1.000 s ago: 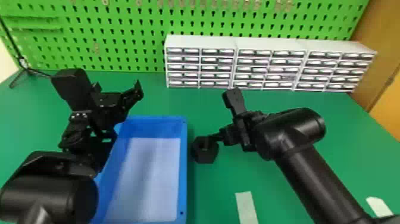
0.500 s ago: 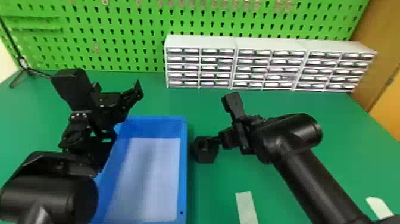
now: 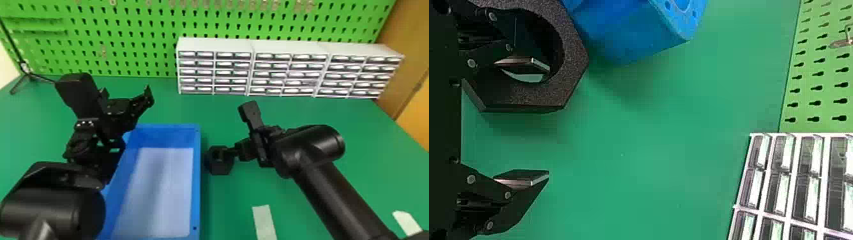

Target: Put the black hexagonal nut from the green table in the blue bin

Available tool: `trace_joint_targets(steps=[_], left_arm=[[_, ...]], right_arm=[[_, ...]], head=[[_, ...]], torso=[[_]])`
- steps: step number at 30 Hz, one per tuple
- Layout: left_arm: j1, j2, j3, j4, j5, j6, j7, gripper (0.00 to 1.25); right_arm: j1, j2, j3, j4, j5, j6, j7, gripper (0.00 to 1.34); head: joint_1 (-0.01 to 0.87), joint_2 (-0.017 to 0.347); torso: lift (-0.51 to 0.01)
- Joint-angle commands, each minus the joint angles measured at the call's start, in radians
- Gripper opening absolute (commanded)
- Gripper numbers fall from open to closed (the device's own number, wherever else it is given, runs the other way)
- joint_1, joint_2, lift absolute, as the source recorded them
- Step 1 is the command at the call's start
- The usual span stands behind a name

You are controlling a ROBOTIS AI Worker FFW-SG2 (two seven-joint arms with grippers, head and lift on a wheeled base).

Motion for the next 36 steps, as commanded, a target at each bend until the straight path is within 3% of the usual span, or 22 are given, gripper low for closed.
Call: trace_joint_targets(steps=[1, 36], left_arm=[[0.0, 0.0, 0.0, 0.0, 0.0, 0.0, -0.001, 1.12], [0.001, 0.002, 0.0, 0.0, 0.002, 0.0, 0.0, 1.12]], right_arm=[[0.002, 0.0, 0.0, 0.004, 0.009, -0.003, 0.001, 0.83], [0.012, -0.003, 0.013, 0.013, 0.021, -0.006, 0.004, 0.82]], head=[[0.692, 0.008], [0.692, 0.008]], torso=[[-0.097], [-0.097]])
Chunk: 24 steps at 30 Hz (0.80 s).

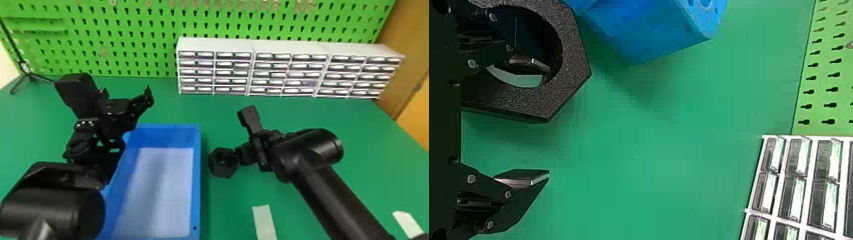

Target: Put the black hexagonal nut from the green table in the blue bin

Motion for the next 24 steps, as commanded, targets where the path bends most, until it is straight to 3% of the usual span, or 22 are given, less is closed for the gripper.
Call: trace_joint_targets(steps=[1, 8, 13, 16, 24], left_arm=[[0.0, 0.0, 0.0, 0.0, 0.0, 0.0, -0.001, 1.12], [0.0, 0.002, 0.0, 0.0, 0.0, 0.0, -0.001, 1.12], [0.002, 0.002, 0.0, 0.0, 0.0, 0.0, 0.001, 1.12], [0.002, 0.002, 0.0, 0.0, 0.002, 0.0, 0.001, 1.12], [0.002, 0.002, 0.0, 0.0, 0.002, 0.0, -0.001, 1.12]], right_arm=[[0.0, -0.001, 0.002, 0.002, 0.001, 0.0, 0.0, 0.82], [0.0, -0.001, 0.004, 0.002, 0.001, 0.0, 0.0, 0.77], [0.0, -0.001, 0.007, 0.002, 0.008, 0.0, 0.0, 0.47], [0.0, 0.001, 0.008, 0.002, 0.013, 0.0, 0.002, 0.36], [0.003, 0.001, 0.011, 0.002, 0.014, -0.009, 0.0, 0.32]], head=[[0.692, 0.008], [0.692, 0.008], [0.692, 0.008], [0.692, 0.008], [0.692, 0.008]], torso=[[-0.097], [-0.097], [-0.097], [-0.097], [-0.097]])
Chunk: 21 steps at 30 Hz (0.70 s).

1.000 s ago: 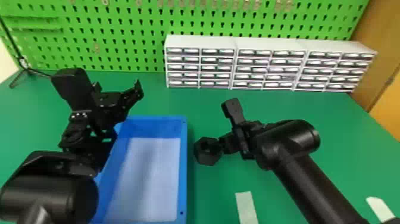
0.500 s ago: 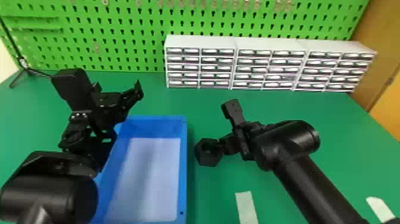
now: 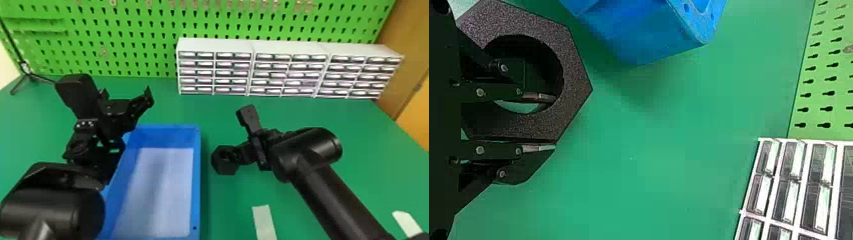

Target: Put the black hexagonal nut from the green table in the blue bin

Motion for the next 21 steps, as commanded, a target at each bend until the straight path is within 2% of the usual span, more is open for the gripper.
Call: trace_joint_targets(steps=[1, 8, 17, 21], left_arm=[[0.001, 0.0, 0.0, 0.0, 0.0, 0.0, -0.001, 1.12], [0.001, 0.0, 0.0, 0.0, 0.002, 0.0, -0.001, 1.12], [0.005, 0.0, 0.002, 0.0, 0.002, 0.0, 0.001, 1.12], [0.005, 0.0, 0.002, 0.0, 0.002, 0.0, 0.001, 1.12]], right_arm=[[0.003, 0.0, 0.001, -0.001, 0.001, -0.01, 0.001, 0.32], [0.007, 0.0, 0.0, -0.017, 0.022, -0.011, 0.001, 0.32], [0.055, -0.015, -0.063, -0.149, 0.11, -0.025, 0.007, 0.32], [0.086, -0.018, -0.102, -0.192, 0.119, -0.045, 0.007, 0.32]], head=[[0.692, 0.008], [0.692, 0.008], [0.692, 0.008], [0.692, 0.008]], torso=[[-0.097], [-0.097], [-0.097], [-0.097]])
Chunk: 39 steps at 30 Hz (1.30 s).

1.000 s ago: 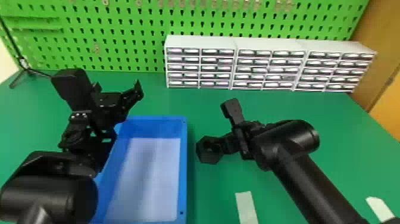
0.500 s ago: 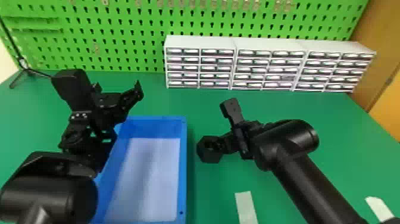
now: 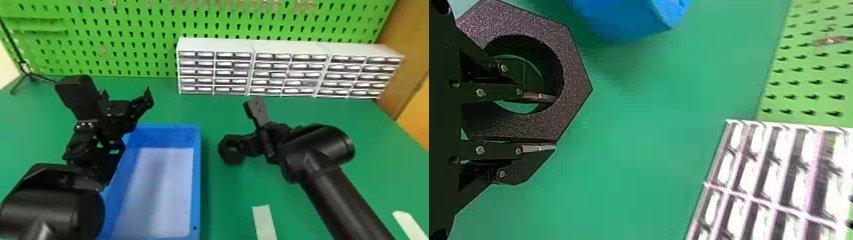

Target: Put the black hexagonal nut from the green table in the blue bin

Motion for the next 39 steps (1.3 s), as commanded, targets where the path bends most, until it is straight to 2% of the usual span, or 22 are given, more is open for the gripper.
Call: trace_joint_targets(steps=[1, 6, 13, 16, 21, 28, 39], left_arm=[[0.0, 0.0, -0.001, 0.0, 0.0, 0.0, -0.001, 1.12], [0.0, 0.0, 0.0, 0.0, 0.0, 0.0, 0.001, 1.12], [0.005, 0.0, 0.006, 0.0, 0.0, 0.0, 0.001, 1.12], [0.006, 0.0, 0.008, 0.0, 0.0, 0.0, 0.001, 1.12], [0.006, 0.0, 0.011, 0.0, 0.0, 0.0, 0.001, 1.12], [0.006, 0.0, 0.008, 0.0, -0.002, 0.0, 0.001, 1.12], [0.01, 0.0, 0.008, 0.0, -0.002, 0.0, 0.001, 1.12]], right_arm=[[0.041, -0.005, -0.048, -0.059, 0.015, -0.027, 0.0, 0.32], [0.104, -0.009, -0.116, -0.145, 0.021, -0.089, 0.0, 0.32], [0.21, -0.006, -0.261, -0.254, 0.005, -0.25, 0.0, 0.32], [0.237, -0.005, -0.295, -0.28, -0.012, -0.326, -0.002, 0.32], [0.266, -0.009, -0.304, -0.293, -0.058, -0.458, -0.005, 0.32], [0.257, -0.035, -0.217, -0.296, -0.163, -0.541, -0.015, 0.32], [0.19, -0.115, 0.015, -0.321, -0.3, -0.559, -0.015, 0.32]], head=[[0.692, 0.008], [0.692, 0.008], [0.692, 0.008], [0.692, 0.008], [0.692, 0.008], [0.692, 0.008], [0.692, 0.008]], torso=[[-0.097], [-0.097], [-0.097], [-0.097], [-0.097], [-0.097], [-0.097]])
